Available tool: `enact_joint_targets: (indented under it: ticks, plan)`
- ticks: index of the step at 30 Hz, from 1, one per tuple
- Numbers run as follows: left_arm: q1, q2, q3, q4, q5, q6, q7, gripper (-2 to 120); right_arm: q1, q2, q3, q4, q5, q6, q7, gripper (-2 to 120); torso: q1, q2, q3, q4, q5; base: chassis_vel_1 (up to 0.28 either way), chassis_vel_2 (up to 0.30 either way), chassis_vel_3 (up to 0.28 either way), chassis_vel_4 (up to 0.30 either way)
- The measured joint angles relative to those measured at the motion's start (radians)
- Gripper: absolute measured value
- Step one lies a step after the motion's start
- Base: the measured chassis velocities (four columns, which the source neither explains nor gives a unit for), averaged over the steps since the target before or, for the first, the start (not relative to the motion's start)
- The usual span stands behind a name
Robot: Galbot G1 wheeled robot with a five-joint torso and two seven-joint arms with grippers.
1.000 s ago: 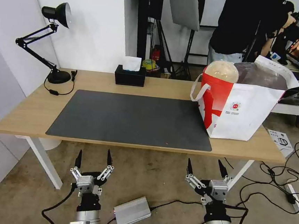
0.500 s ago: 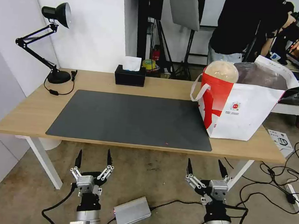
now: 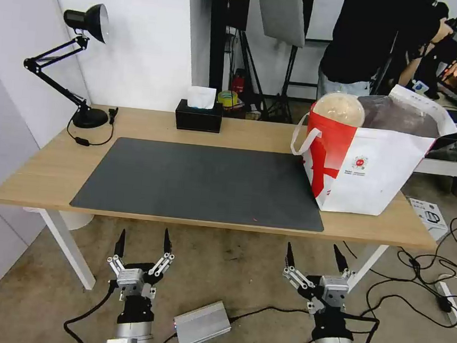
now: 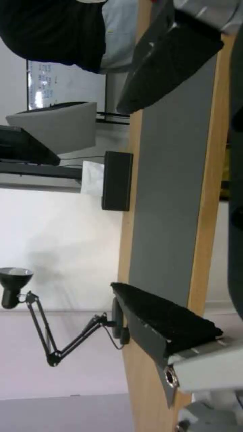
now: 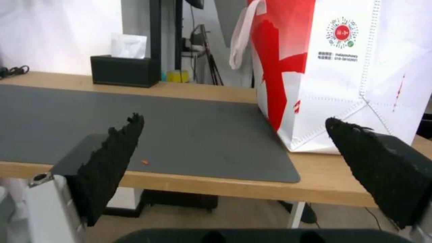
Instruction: Pick up the trash from the table and place it into the takeout bag.
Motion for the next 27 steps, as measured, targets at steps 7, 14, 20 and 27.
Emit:
enact_joint_targets:
  ticks: [7, 14, 20, 27]
  plan:
    - [0.0, 0.0, 0.0, 0.0, 0.0, 0.0, 0.0, 100, 0.0, 0.0, 0.0, 0.0, 0.0, 0.0, 0.0, 100, 0.0, 0.0, 0.0, 0.0, 0.0, 0.0, 0.0, 0.0, 0.0]
    - [0.0, 0.0, 0.0, 0.0, 0.0, 0.0, 0.0, 100, 0.0, 0.0, 0.0, 0.0, 0.0, 0.0, 0.0, 100, 0.0, 0.0, 0.0, 0.0, 0.0, 0.0, 0.0, 0.0, 0.0]
    - [0.0, 0.0, 0.0, 0.0, 0.0, 0.0, 0.0, 100, 0.0, 0.0, 0.0, 0.0, 0.0, 0.0, 0.0, 100, 0.0, 0.0, 0.0, 0.0, 0.0, 0.0, 0.0, 0.0, 0.0]
    - [0.0, 0.0, 0.0, 0.0, 0.0, 0.0, 0.0, 100, 0.0, 0.0, 0.0, 0.0, 0.0, 0.0, 0.0, 100, 0.0, 0.0, 0.0, 0.0, 0.0, 0.0, 0.0, 0.0, 0.0]
